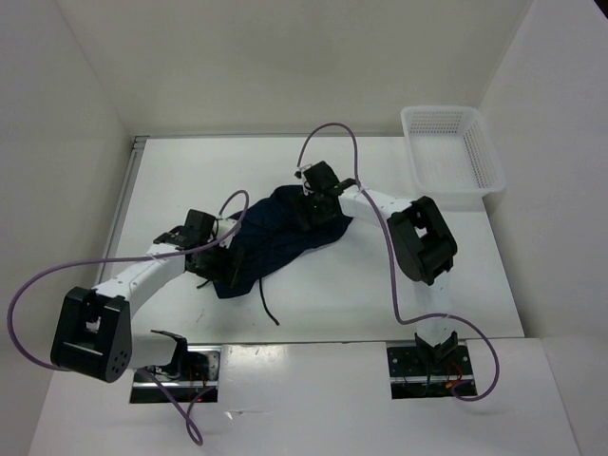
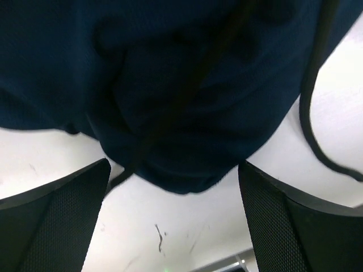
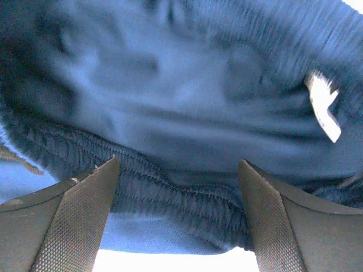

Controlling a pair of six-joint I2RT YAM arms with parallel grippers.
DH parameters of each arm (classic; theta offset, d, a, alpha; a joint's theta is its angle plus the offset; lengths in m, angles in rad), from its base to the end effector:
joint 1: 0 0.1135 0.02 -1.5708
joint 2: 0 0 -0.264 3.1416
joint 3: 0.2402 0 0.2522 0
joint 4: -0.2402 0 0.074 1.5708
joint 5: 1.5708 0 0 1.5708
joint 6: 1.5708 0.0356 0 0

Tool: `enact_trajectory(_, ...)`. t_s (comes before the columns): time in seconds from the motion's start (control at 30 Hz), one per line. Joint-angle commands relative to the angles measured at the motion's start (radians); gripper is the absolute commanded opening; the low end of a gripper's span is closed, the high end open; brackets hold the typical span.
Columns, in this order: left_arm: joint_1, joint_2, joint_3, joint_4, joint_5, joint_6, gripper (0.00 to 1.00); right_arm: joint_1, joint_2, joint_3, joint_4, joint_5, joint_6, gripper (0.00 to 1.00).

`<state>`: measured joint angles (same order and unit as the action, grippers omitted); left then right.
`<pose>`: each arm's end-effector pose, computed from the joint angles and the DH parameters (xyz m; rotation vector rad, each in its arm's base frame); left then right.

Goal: Fold and stack the shorts
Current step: Flatten the shorts out

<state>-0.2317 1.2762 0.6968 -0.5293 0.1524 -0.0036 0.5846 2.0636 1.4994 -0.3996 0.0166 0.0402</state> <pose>0.2225 -0.0580 0.1845 0.3538 2.6642 -0.2780 0.3727 0.2459 0.1758 -0.6791 2.4577 0.2253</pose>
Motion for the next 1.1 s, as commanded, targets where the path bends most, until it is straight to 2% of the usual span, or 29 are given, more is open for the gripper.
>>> enact_trajectory(0.0, -0.024, 0.026, -0.017, 0.107, -0.025, 0.004, 1.00, -0.002, -0.126, -0.086, 0.018, -0.027, -0.048, 0.87)
enact_trajectory(0.07, -0.052, 0.040, -0.026, 0.144, -0.025, 0.004, 0.97, -0.002, -0.151, -0.145, 0.039, 0.028, -0.057, 0.87)
enact_trajectory(0.17, -0.061, 0.066, -0.026, 0.144, 0.007, 0.004, 0.73, -0.002, -0.105, -0.147, 0.048, 0.103, -0.057, 0.85)
enact_trajectory(0.23, -0.070, 0.066, -0.026, 0.144, 0.016, 0.004, 0.52, -0.002, -0.068, -0.107, 0.028, 0.117, -0.048, 0.80)
enact_trajectory(0.27, -0.070, 0.066, -0.026, 0.144, 0.028, 0.004, 0.34, -0.002, -0.050, -0.093, 0.018, 0.117, -0.037, 0.70)
enact_trajectory(0.3, -0.070, 0.066, -0.040, 0.144, 0.029, 0.004, 0.30, -0.002, -0.019, -0.065, -0.005, 0.117, -0.037, 0.63)
enact_trajectory(0.33, -0.070, 0.066, -0.055, 0.144, 0.038, 0.004, 0.27, -0.002, -0.010, -0.056, -0.016, 0.117, -0.027, 0.43)
enact_trajectory(0.37, -0.070, 0.066, -0.056, 0.144, 0.038, 0.004, 0.17, -0.002, -0.010, -0.056, -0.031, 0.117, -0.026, 0.33)
enact_trajectory(0.43, -0.070, 0.043, -0.066, 0.144, 0.049, 0.004, 0.03, -0.002, -0.010, -0.042, -0.044, 0.080, -0.017, 0.14)
enact_trajectory(0.47, -0.070, 0.043, -0.066, 0.155, 0.039, 0.004, 0.00, -0.002, -0.043, -0.042, -0.044, 0.066, -0.017, 0.12)
enact_trajectory(0.53, -0.070, 0.031, -0.066, 0.164, 0.018, 0.004, 0.00, -0.002, -0.089, -0.042, -0.044, 0.057, -0.007, 0.09)
enact_trajectory(0.57, -0.070, 0.022, -0.040, 0.184, -0.047, 0.004, 0.00, -0.002, -0.144, -0.051, -0.044, 0.075, -0.006, 0.10)
enact_trajectory(0.6, -0.058, 0.022, -0.025, 0.196, -0.091, 0.004, 0.00, -0.002, -0.173, -0.063, -0.053, 0.110, -0.006, 0.16)
enact_trajectory(0.67, -0.022, 0.022, 0.019, 0.219, -0.167, 0.004, 0.00, -0.002, -0.229, -0.077, -0.053, 0.127, -0.006, 0.36)
enact_trajectory(0.73, 0.034, 0.022, 0.109, 0.197, -0.212, 0.004, 0.00, -0.002, -0.308, -0.109, -0.062, 0.128, -0.020, 0.68)
enact_trajectory(0.93, 0.025, 0.031, 0.162, 0.111, -0.160, 0.004, 0.00, -0.002, -0.428, -0.204, -0.062, 0.042, -0.077, 0.92)
enact_trajectory(1.07, 0.025, 0.022, 0.125, 0.111, -0.146, 0.004, 0.00, 0.020, -0.367, -0.205, -0.062, 0.083, -0.111, 0.94)
